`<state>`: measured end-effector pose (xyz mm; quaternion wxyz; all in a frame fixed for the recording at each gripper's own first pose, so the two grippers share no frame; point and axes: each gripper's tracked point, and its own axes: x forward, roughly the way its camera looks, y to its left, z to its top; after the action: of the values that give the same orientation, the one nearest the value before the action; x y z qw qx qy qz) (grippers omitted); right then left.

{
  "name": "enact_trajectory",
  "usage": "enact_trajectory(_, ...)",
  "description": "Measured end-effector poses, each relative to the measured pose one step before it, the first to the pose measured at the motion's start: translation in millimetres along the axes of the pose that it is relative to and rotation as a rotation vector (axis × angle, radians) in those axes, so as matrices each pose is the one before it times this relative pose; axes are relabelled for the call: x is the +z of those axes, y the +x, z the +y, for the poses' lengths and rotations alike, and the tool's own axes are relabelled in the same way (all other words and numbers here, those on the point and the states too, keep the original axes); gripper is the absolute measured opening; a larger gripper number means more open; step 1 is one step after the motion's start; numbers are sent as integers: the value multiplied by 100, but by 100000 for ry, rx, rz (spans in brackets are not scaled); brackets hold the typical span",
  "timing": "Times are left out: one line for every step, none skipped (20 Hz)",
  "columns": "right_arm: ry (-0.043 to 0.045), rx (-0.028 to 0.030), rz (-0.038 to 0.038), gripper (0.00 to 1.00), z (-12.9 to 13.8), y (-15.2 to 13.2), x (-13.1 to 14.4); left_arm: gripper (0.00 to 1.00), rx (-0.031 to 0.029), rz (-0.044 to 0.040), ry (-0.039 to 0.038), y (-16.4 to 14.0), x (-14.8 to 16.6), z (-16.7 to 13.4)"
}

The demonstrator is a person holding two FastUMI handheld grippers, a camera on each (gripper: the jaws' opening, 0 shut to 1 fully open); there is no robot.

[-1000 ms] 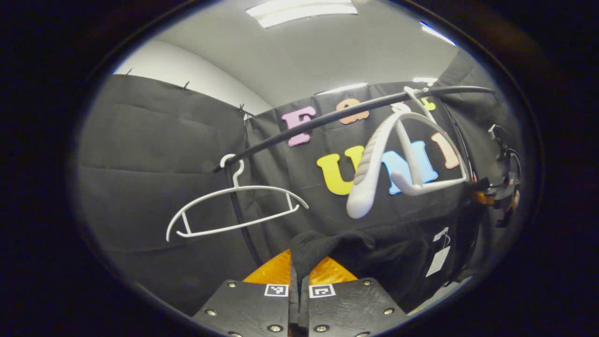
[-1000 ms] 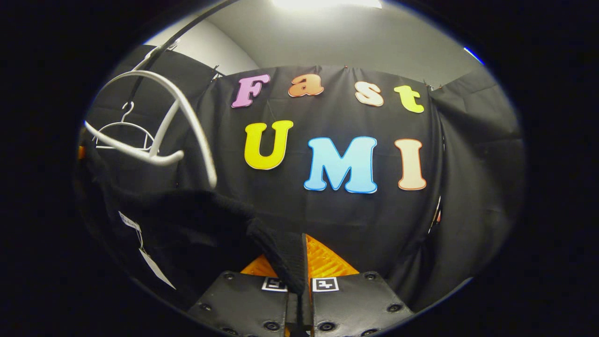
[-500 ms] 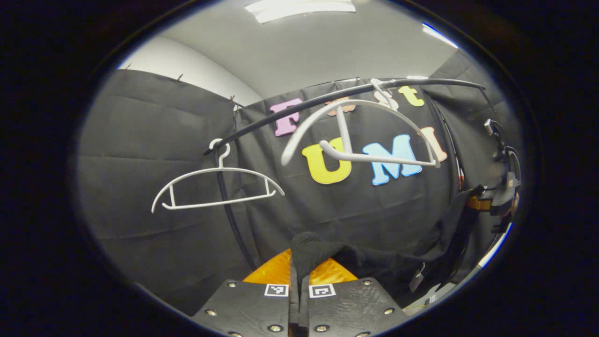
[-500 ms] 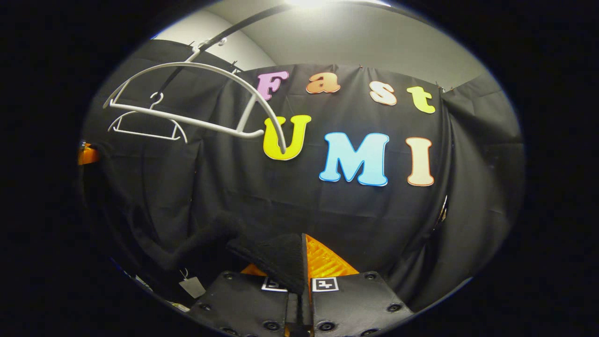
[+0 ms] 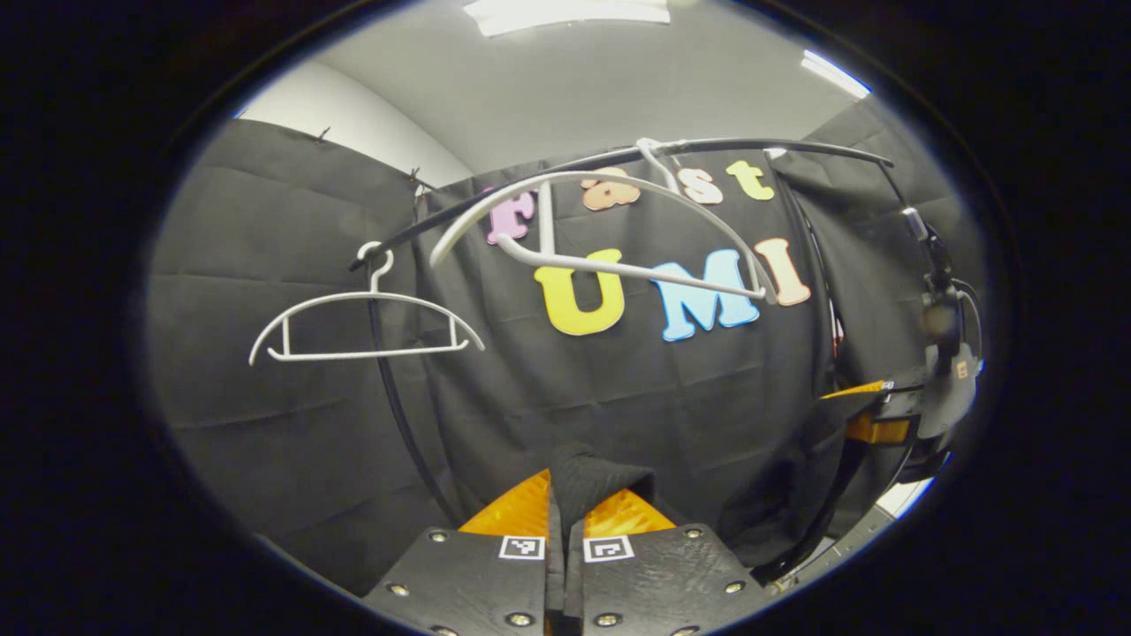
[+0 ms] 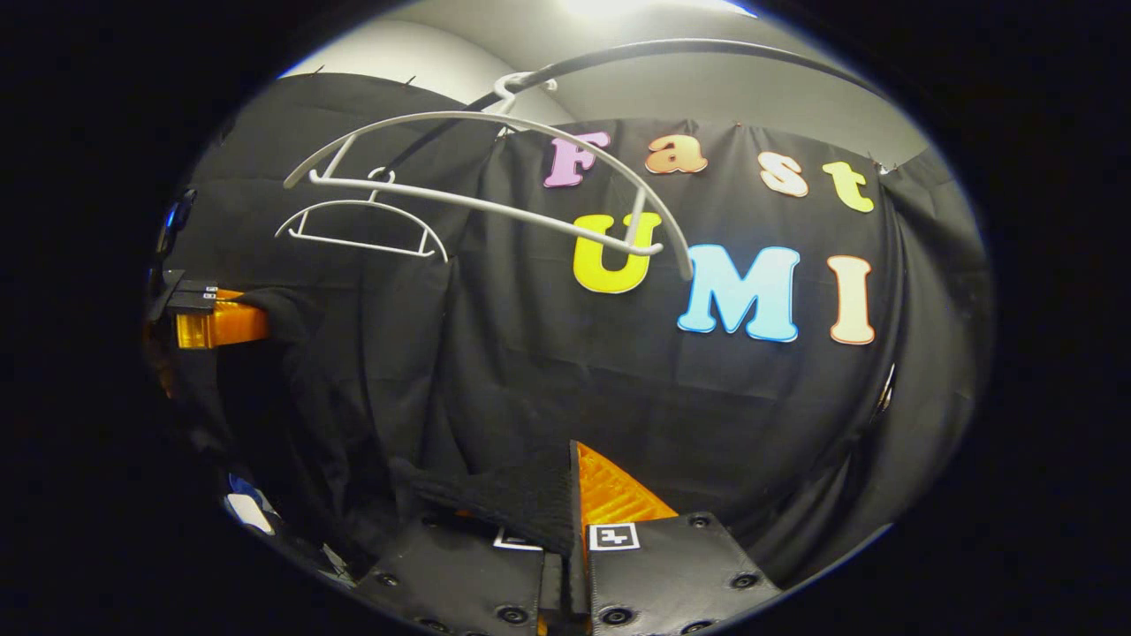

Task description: Grasp the clothes on the hanger with both hands and then place them into the laundry hamper below.

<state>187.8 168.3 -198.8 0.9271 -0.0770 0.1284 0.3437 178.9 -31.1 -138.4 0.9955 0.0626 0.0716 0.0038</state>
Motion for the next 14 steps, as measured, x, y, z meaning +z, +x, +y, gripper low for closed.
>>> enact_trajectory(567,1184,861,5,724,-289,-500,0,-795,857,-1329,55,-493,-706)
enact_trajectory(567,884,1186,5,688,-45,-558,0,-372,881,-660,424,-547,-579)
enact_trajectory(914,776,1404,5,494,-88,-863,0,-703,987,-185,374,-598,-877)
enact_trajectory(1261,664,1803,6,279,86,-921,0,-856,1467,-261,529,-811,-1013)
enact_trajectory(1345,569,2027,6,393,144,-1013,0,-1177,1670,-525,556,-818,-911)
enact_trajectory(1216,222,2133,6,228,204,-1001,0,-879,1632,-690,296,-1005,-744)
enact_trajectory(1035,75,2004,6,406,-90,-1077,0,-643,1730,-729,181,-1089,-647)
enact_trajectory(856,-43,1972,6,465,-97,-1010,0,-285,2205,-826,-414,-1296,-484)
enact_trajectory(488,-5,2081,6,435,-112,-1215,0,48,2075,-729,-166,-1115,-245)
enact_trajectory(238,-30,2445,6,417,-86,-1062,1,7,1921,-804,-357,-1292,-131)
enact_trajectory(-19,101,2341,7,425,-125,-1192,1,-62,1912,-532,-140,-1015,-398)
enact_trajectory(-244,183,2376,7,230,405,-1033,1,17,2112,-451,586,-728,36)
enact_trajectory(-260,-345,2657,7,41,120,-993,1,493,2306,-489,527,-1075,66)
enact_trajectory(94,-196,2625,7,-69,358,-1007,1,426,2220,-550,731,-1256,-231)
